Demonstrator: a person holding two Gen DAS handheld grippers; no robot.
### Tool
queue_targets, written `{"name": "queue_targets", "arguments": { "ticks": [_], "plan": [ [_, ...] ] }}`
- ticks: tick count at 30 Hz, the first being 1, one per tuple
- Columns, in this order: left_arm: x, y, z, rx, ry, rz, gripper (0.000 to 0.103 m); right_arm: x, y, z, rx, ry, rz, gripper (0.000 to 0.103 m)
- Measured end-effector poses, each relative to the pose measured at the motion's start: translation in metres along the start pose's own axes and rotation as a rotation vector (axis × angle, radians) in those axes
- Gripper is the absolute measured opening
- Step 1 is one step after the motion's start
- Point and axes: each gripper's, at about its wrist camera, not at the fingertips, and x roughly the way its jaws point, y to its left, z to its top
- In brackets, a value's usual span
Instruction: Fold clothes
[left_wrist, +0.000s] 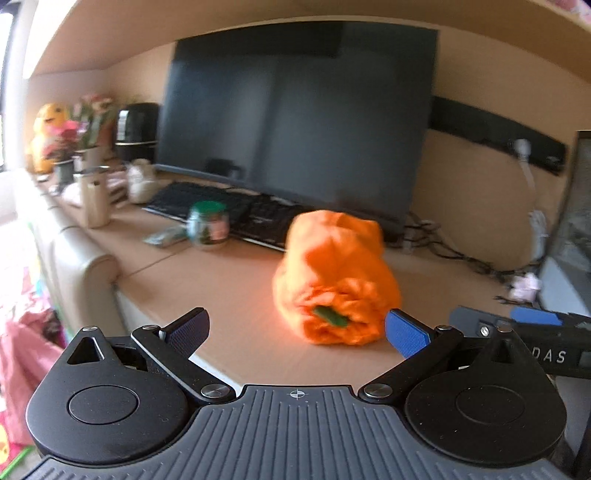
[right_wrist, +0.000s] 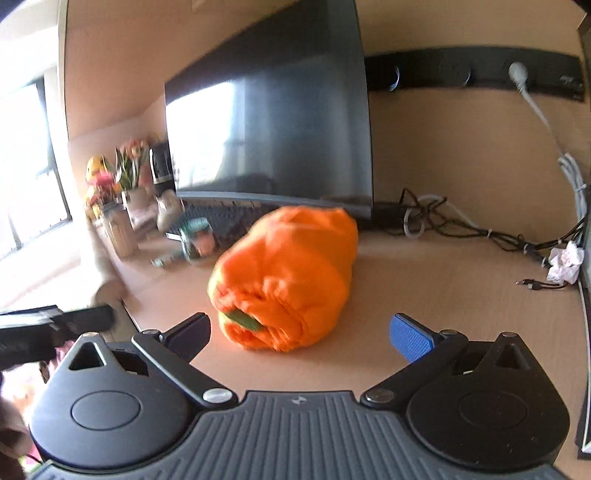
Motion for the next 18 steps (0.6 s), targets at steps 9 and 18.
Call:
{"name": "queue_targets", "arguments": {
  "ticks": [9, 18],
  "plan": [
    [-0.021, 0.032, -0.009, 0.040, 0.057, -0.093, 0.103, -0.045, 0.036, -0.017, 0.049, -0.026, -0.172, 0.103],
    [-0.028, 0.046, -0.005, 0.026, 0.061, -0.201, 0.103, -0.070, 0.057, -0.024, 0.057, -0.002, -0.255, 0.103]
  ]
}}
